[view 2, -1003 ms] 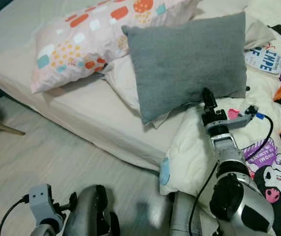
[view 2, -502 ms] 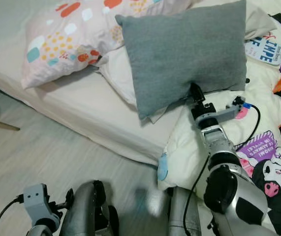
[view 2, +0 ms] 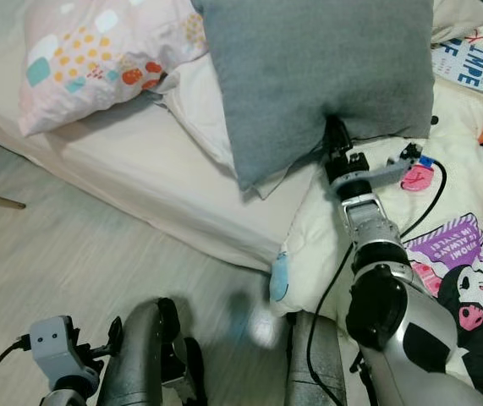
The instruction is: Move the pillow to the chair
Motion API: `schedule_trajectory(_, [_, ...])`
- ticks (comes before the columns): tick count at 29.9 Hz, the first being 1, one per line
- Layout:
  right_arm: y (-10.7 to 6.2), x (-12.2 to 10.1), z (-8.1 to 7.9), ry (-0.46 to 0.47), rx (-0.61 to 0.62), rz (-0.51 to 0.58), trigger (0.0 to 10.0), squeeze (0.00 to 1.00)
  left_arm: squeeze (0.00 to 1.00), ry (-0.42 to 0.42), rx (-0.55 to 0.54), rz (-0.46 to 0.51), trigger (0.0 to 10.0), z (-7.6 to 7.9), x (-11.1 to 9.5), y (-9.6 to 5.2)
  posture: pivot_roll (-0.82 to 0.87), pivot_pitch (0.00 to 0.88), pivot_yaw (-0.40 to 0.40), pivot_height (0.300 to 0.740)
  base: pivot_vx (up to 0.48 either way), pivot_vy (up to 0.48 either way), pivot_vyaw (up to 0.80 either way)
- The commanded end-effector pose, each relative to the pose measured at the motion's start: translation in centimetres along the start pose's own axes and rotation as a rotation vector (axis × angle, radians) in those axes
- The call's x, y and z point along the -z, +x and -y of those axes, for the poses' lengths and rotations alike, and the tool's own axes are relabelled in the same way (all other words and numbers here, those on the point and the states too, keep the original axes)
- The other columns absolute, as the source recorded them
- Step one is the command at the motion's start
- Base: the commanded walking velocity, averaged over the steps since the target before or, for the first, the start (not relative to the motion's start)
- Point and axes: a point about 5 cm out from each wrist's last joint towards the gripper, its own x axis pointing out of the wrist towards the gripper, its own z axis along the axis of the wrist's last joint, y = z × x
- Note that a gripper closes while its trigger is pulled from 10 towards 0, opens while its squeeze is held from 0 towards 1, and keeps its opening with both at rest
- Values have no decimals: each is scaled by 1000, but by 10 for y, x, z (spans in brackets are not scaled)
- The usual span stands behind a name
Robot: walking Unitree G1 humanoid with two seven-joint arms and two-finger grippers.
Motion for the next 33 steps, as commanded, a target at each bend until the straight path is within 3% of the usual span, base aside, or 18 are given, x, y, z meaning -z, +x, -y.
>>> schedule_trajectory(1, [2,1,-4,22,-38,16,0,0,0,-9,-10,-201,10000,0,41,-28,13,561,4,580,0,0,0])
schedule_trajectory(12, [13,-11,-20,-23,-120,31,0,0,0,-25,-18,-209,10000,5,39,-19,-7,490,-14,580,0,0,0])
schedule_trajectory(14, [17,-10,-26,-139,-138,-36,0,0,0,-42,-51,-166,10000,2,25,-3,-23,440,-26,580,0,0,0])
schedule_trajectory(15, [17,-10,-26,-139,-138,-36,0,0,0,-42,-51,-166,10000,2,25,-3,-23,440,-26,580,0,0,0])
schedule_trajectory(16, [19,-11,-30,-156,-158,-38,0,0,0,-51,-78,-144,10000,-2,17,7,-32,407,-30,580,0,0,0])
schedule_trajectory(18, [19,-11,-30,-156,-158,-38,0,0,0,-51,-78,-144,10000,-2,17,7,-32,407,-30,580,0,0,0])
schedule_trajectory(20, [24,-18,-41,-210,-209,-26,0,0,0,-72,-144,-101,10000,-13,-3,27,-53,337,-33,580,0,0,0])
schedule_trajectory(21, [24,-18,-41,-210,-209,-26,0,0,0,-72,-144,-101,10000,-13,-3,27,-53,337,-33,580,0,0,0])
schedule_trajectory(22, [24,-19,-50,-244,-265,-49,0,0,0,-80,-178,-82,10000,-20,-15,37,-67,307,-30,580,0,0,0])
schedule_trajectory(23, [24,-19,-50,-244,-265,-49,0,0,0,-80,-178,-82,10000,-20,-15,37,-67,307,-30,580,0,0,0])
schedule_trajectory(24, [24,-18,-57,-235,-318,-69,0,0,0,-79,-204,-62,10000,-26,-27,46,-81,279,-27,585,0,0,0])
schedule_trajectory(27, [24,-18,-57,-235,-318,-69,0,0,0,-79,-204,-62,10000,-26,-27,46,-81,279,-27,585,0,0,0])
schedule_trajectory(28, [21,-13,-62,-237,-362,-95,0,0,0,-61,-225,-47,10000,-30,-37,54,-90,250,-18,590,0,0,0])
schedule_trajectory(33, [13,0,-67,-221,-419,-139,0,0,0,-32,-274,-28,10000,-36,-54,66,-89,183,-10,599,0,0,0])
